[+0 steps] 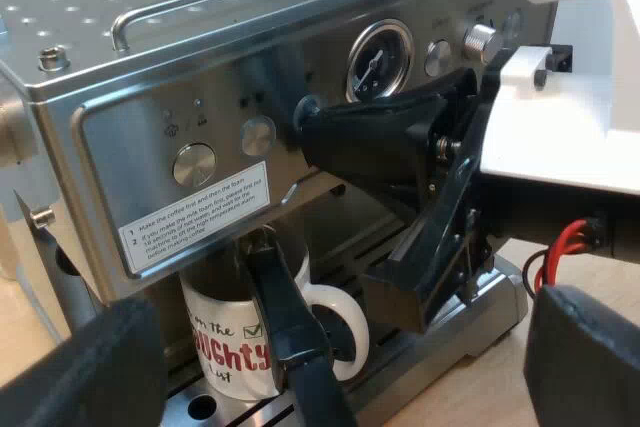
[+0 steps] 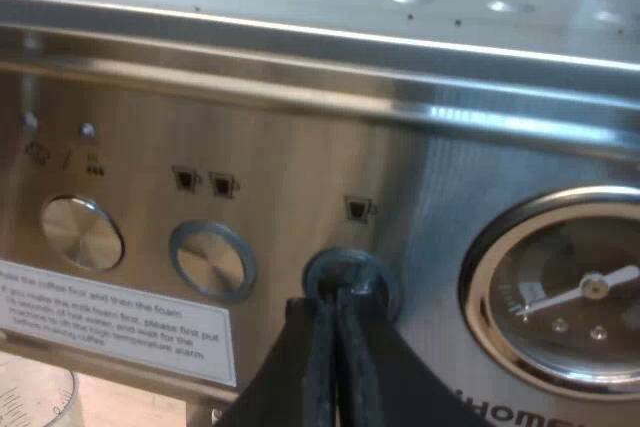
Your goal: Place mug into machine
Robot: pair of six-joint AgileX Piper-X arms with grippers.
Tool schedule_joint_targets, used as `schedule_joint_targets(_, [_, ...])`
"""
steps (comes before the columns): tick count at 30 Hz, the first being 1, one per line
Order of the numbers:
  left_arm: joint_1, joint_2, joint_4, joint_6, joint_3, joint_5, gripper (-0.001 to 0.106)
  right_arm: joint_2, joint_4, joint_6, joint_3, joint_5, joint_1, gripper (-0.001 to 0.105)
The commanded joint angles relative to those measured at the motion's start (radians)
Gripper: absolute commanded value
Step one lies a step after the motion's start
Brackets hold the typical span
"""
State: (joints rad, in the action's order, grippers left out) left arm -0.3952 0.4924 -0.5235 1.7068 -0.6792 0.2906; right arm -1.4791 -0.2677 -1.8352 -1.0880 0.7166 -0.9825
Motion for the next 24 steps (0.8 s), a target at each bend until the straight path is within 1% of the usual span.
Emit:
schedule_joint_targets(1, [-0.003,0.000,0.013,0.001,-0.004,0.005,0.079,0.003,-0.044,0.000,-0.005,0.043,0.013,0.000])
schedule_joint_targets(14, [-0.003,0.000,0.013,0.001,-0.004,0.005,0.079,0.003,-0.042,0.000,-0.005,0.041,0.013,0.000])
schedule_joint_targets(16, [-0.003,0.000,0.013,0.001,-0.004,0.005,0.079,0.003,-0.042,0.000,-0.005,0.041,0.013,0.003])
schedule_joint_targets(18, [-0.003,0.000,0.013,0.001,-0.004,0.005,0.079,0.003,-0.042,0.000,-0.005,0.039,0.013,0.015])
schedule_joint_targets(19, [-0.003,0.000,0.013,0.001,-0.004,0.005,0.079,0.003,-0.042,0.000,-0.005,0.038,0.013,0.016])
schedule_joint_targets(20, [-0.003,0.000,0.013,0.001,-0.004,0.005,0.079,0.003,-0.042,0.000,-0.005,0.038,0.013,0.023])
schedule_joint_targets(21, [-0.003,0.000,0.013,0.001,-0.004,0.005,0.079,0.003,-0.042,0.000,-0.005,0.038,0.013,0.025])
schedule_joint_targets(22, [-0.003,0.000,0.013,0.001,-0.004,0.005,0.079,0.005,-0.042,0.000,-0.005,0.038,0.013,0.039])
schedule_joint_targets(23, [-0.003,0.000,0.013,0.001,-0.004,0.005,0.079,0.007,-0.042,0.000,-0.005,0.038,0.013,0.043])
schedule_joint_targets(24, [-0.003,0.000,0.013,0.001,-0.004,0.005,0.079,0.027,-0.023,0.000,-0.005,0.006,0.010,0.064])
